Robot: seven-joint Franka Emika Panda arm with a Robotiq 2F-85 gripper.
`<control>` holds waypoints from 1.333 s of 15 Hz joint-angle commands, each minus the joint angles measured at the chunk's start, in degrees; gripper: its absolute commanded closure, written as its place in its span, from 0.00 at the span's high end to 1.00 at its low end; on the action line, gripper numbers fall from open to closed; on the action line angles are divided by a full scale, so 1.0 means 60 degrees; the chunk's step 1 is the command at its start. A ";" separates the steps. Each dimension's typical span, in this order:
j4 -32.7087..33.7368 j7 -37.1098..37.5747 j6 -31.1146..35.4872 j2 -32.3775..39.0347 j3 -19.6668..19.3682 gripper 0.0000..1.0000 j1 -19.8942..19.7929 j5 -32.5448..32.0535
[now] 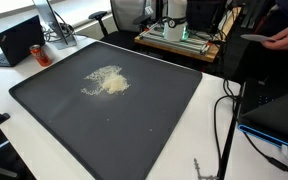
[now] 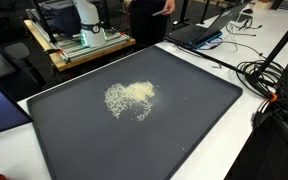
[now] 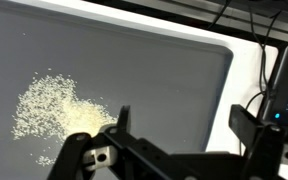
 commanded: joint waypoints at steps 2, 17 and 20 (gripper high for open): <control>-0.0231 -0.0930 0.0142 -0.0681 0.0148 1.00 0.0702 0.1224; 0.0098 -0.3905 -0.0746 -0.0863 -0.0344 0.50 0.1464 0.2806; 0.0086 -0.4083 -0.0826 -0.0839 -0.0386 0.30 0.1431 0.2875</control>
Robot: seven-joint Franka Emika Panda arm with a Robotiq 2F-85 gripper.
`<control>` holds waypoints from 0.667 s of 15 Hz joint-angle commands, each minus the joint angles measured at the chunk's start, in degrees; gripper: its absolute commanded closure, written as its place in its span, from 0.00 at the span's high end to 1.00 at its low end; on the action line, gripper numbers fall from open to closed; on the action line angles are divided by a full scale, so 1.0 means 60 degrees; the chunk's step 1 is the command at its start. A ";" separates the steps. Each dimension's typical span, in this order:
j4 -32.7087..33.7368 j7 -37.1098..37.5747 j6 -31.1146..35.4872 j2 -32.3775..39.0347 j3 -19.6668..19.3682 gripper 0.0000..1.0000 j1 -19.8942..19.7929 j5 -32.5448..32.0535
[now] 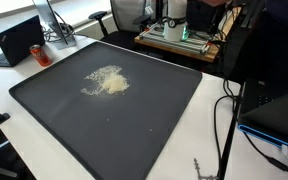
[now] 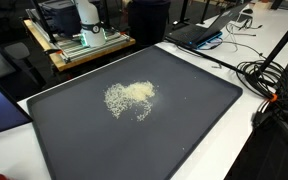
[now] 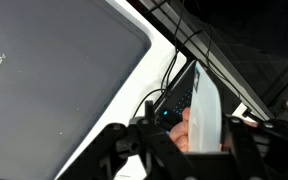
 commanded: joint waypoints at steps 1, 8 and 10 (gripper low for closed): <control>0.0099 -0.0361 -0.0336 0.0030 -0.0075 0.22 -0.0069 0.0372; 0.0043 -0.0325 -0.0463 0.0048 -0.0017 0.00 -0.0096 0.0440; 0.0030 -0.0323 -0.0454 0.0036 -0.0010 0.01 -0.0102 0.0448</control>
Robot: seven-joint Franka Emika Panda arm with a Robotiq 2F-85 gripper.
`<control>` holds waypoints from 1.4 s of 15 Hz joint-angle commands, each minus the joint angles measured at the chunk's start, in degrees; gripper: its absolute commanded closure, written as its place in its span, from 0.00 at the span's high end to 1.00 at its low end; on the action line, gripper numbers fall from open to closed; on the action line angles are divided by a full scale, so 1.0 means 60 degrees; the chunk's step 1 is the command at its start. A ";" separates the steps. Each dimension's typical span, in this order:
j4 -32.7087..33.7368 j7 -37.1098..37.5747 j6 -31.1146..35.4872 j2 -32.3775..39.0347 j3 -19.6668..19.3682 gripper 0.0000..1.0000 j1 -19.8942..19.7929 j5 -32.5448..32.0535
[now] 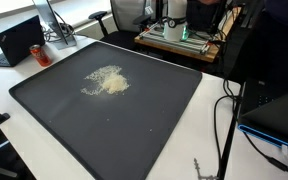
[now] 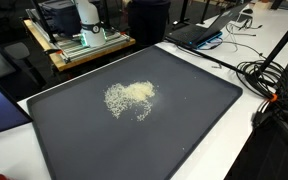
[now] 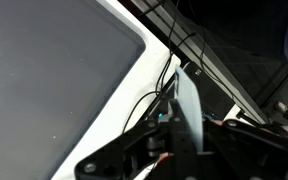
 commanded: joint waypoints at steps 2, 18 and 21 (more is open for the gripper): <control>0.0024 -0.0203 -0.0234 0.0014 0.0030 0.01 -0.0087 0.0309; 0.2514 0.5647 0.0914 0.2857 0.1753 0.01 -0.1257 -0.4763; 0.1724 0.5065 0.1372 0.2331 0.1552 0.04 -0.1038 -0.4157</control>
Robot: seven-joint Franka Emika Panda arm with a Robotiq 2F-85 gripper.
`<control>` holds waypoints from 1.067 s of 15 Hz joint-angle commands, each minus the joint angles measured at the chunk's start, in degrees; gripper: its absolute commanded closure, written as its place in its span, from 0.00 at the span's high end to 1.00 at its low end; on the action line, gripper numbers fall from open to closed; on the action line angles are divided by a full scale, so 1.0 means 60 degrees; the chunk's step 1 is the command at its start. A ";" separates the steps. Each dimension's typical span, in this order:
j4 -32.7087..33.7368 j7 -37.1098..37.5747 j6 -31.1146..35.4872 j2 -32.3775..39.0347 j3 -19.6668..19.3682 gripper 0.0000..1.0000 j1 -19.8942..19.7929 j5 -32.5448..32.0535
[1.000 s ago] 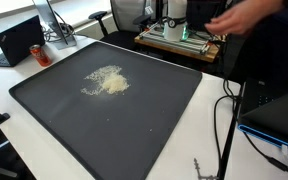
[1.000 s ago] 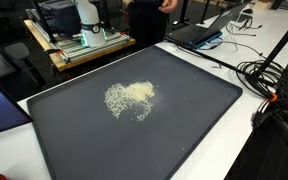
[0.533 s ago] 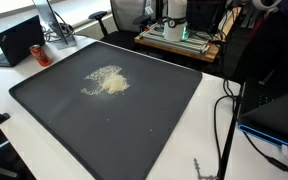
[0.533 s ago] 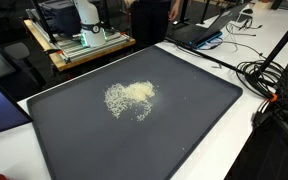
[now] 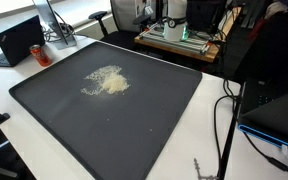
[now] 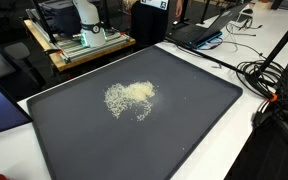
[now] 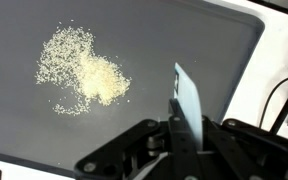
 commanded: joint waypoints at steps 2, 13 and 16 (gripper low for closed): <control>-0.0002 -0.0002 -0.0028 -0.0035 0.0008 0.04 -0.0003 0.0002; 0.0444 0.5771 0.3909 0.3102 0.0425 0.01 0.0071 -0.2692; 0.0820 0.7652 0.3685 0.3913 0.0194 0.01 0.0479 -0.4187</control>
